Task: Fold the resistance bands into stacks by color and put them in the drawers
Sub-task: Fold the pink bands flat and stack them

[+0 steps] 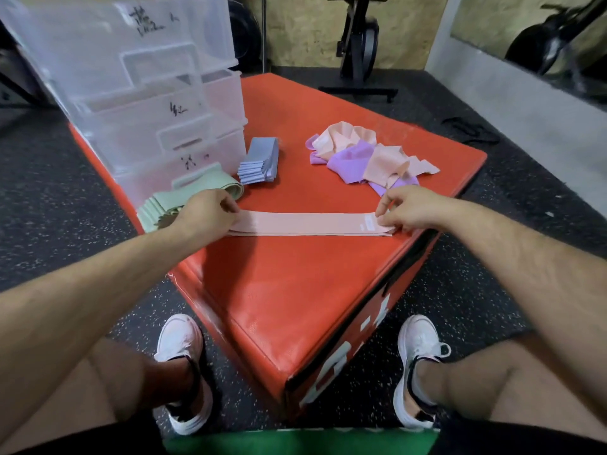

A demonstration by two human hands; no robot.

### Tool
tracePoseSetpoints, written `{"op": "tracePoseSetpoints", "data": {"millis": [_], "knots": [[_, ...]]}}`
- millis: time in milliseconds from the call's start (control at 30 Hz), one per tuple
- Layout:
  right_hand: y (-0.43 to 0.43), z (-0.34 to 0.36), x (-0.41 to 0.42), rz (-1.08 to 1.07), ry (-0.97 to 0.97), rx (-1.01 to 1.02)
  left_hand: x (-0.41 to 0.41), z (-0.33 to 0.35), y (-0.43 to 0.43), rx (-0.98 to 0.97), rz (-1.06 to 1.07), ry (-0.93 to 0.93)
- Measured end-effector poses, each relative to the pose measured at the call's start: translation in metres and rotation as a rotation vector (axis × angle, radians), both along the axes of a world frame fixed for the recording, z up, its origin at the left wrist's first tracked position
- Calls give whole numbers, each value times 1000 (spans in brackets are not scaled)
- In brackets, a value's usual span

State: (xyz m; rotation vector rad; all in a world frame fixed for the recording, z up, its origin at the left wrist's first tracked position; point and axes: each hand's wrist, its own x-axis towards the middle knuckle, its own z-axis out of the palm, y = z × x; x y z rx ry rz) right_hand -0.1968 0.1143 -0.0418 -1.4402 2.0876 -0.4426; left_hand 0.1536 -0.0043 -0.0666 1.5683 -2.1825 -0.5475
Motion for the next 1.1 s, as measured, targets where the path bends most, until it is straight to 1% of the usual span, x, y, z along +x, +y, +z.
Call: {"op": "tracePoseSetpoints", "data": {"millis": [100, 200, 300, 400, 500, 567, 667, 733, 800, 900, 967, 1100], "knots": [[0, 0, 1, 11, 12, 7, 4, -2, -1, -3, -14, -13], [1, -1, 0, 25, 28, 15, 8, -11, -4, -66, -103, -51], [1, -1, -1, 59, 92, 26, 8, -14, -2, -135, -153, -104], [2, -1, 0, 75, 127, 17, 6, -11, -2, -144, -191, -167], [3, 3, 0, 93, 155, 15, 2, -4, 1, -168, -169, -254], [2, 10, -4, 64, 173, -52, -5, -2, 1, -226, -149, -304], [-3, 16, -19, -46, 188, -205, -31, 0, -1, -317, -185, -251], [-7, 14, -31, -93, 200, -248, -58, 6, -3, -343, -235, -191], [-13, 8, -41, -95, 197, -273, -87, 13, -5, -343, -309, -114], [-26, 4, -44, -101, 269, -311, -127, 20, -10, -325, -410, -44], [-39, 3, -43, -131, 333, -297, -150, 21, -14, -297, -452, -8], [-59, 0, -45, -90, 431, -167, -182, 19, -15, -237, -479, 47]]}}
